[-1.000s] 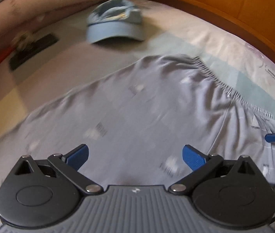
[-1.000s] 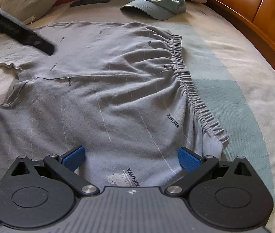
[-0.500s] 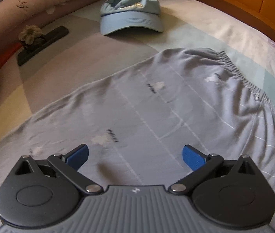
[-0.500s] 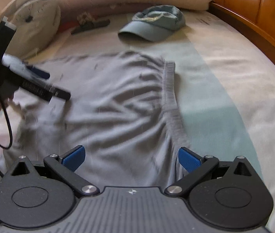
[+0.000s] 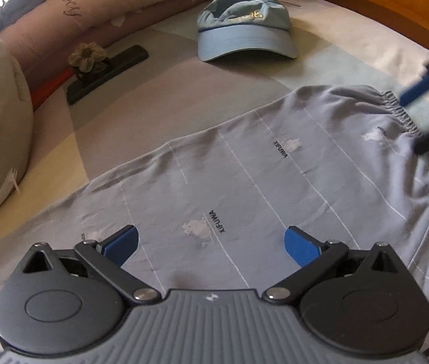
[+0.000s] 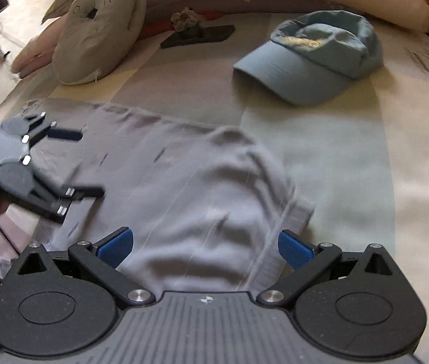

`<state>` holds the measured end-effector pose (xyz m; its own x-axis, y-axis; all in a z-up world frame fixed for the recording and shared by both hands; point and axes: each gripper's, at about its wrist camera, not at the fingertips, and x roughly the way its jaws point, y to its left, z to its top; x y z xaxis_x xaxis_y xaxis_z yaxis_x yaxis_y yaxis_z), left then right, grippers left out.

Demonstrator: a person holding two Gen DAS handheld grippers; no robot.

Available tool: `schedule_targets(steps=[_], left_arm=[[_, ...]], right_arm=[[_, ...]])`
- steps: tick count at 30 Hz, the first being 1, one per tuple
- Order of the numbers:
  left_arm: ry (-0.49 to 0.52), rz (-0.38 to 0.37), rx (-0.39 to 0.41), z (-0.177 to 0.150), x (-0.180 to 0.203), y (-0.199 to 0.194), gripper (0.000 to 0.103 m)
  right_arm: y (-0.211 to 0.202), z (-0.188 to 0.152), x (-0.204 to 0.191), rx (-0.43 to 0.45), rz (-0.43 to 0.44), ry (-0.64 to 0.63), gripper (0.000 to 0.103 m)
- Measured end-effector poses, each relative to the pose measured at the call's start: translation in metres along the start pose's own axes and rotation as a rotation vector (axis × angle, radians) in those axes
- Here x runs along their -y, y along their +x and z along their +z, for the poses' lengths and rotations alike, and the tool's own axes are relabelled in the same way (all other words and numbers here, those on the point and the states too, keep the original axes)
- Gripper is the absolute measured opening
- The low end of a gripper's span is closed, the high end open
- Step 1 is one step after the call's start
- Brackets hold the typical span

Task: Fold clothes
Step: 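Grasp the sweatpants waistband edge with the right tool while the left tool approaches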

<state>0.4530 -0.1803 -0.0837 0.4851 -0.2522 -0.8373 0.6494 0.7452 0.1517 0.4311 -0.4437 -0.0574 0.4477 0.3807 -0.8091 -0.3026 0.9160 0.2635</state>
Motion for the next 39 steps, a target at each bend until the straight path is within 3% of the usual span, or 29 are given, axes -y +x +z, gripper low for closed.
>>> schedule_targets(steps=[3, 10, 22, 28, 32, 35, 39], left_arm=[[0.004, 0.003, 0.005, -0.001, 0.0, -0.004, 0.102], [0.039, 0.004, 0.005, -0.008, 0.005, -0.006, 0.102], [-0.004, -0.05, 0.02, -0.005, 0.005, -0.006, 0.102], [-0.016, -0.057, 0.007, 0.0, 0.005, 0.0, 0.102], [-0.01, -0.063, 0.011, 0.003, 0.002, 0.001, 0.102], [-0.03, -0.074, 0.016, 0.005, 0.0, 0.001, 0.102], [-0.054, -0.096, 0.019, 0.01, 0.0, 0.002, 0.102]], right_arm=[[0.012, 0.027, 0.019, -0.032, 0.059, -0.02, 0.103], [0.053, 0.073, 0.066, -0.227, 0.274, 0.026, 0.103], [0.101, 0.105, 0.115, -0.528, 0.692, 0.215, 0.103], [0.122, 0.12, 0.095, -0.569, 0.761, 0.176, 0.103], [0.107, 0.106, 0.112, -0.585, 0.776, 0.204, 0.103], [0.097, 0.094, 0.121, -0.557, 0.782, 0.226, 0.103], [0.111, 0.101, 0.1, -0.521, 0.8, 0.208, 0.103]])
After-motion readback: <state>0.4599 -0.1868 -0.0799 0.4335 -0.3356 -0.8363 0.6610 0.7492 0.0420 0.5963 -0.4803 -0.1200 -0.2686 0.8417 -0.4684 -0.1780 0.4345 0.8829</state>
